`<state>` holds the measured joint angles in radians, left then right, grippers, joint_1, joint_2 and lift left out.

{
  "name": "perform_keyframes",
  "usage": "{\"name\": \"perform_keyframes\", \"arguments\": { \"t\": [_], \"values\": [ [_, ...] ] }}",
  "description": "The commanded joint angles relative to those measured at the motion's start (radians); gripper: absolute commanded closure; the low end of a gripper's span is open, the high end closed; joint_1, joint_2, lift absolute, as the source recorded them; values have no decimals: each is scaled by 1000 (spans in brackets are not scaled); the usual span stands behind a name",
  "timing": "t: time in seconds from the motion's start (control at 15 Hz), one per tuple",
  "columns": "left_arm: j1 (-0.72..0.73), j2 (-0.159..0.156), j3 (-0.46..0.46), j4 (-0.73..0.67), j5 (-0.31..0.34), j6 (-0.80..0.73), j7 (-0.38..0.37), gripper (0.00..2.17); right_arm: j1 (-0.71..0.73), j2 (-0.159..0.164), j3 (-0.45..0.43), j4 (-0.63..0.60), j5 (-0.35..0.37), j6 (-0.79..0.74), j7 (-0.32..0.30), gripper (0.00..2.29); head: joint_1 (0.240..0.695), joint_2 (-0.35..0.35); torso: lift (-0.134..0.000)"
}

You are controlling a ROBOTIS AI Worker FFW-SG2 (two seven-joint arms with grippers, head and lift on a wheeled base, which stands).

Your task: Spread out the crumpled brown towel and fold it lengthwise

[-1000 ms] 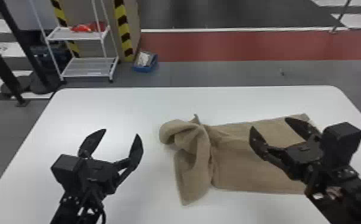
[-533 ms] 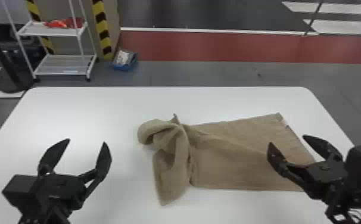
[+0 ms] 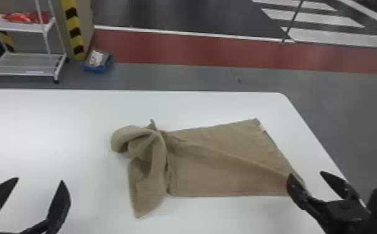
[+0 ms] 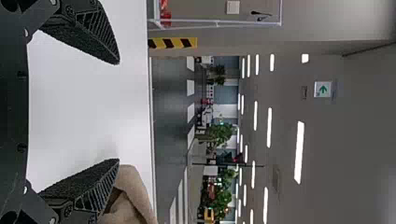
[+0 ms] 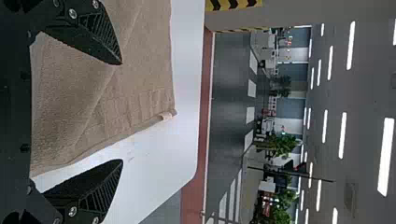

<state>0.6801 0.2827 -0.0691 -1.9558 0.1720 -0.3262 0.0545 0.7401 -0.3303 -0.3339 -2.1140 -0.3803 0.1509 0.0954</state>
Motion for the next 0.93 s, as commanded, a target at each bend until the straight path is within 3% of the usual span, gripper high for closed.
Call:
{"name": "perform_keyframes", "arguments": {
  "t": [0.0, 0.2, 0.33, 0.6, 0.87],
  "values": [
    [32, 15, -25, -21, 4, -12, -18, 147, 18, 28, -36, 17, -6, -4, 41, 184, 695, -222, -128],
    [53, 35, -78, -60, 3, 10, -48, 201, 19, 63, -91, 52, -12, -4, 158, 188, 695, -293, -128],
    [35, 43, -130, -86, -8, 187, -53, 201, 5, 86, -119, 78, 0, -7, 202, 191, 695, -335, -128],
    [-16, 47, -213, -115, -14, 372, -36, 201, -64, 91, -157, 158, 28, 48, 265, 215, 695, -350, -128],
    [-48, 49, -275, -120, -16, 439, -21, 201, -82, 106, -174, 186, 28, 45, 277, 218, 695, -350, -128]
  ]
}}
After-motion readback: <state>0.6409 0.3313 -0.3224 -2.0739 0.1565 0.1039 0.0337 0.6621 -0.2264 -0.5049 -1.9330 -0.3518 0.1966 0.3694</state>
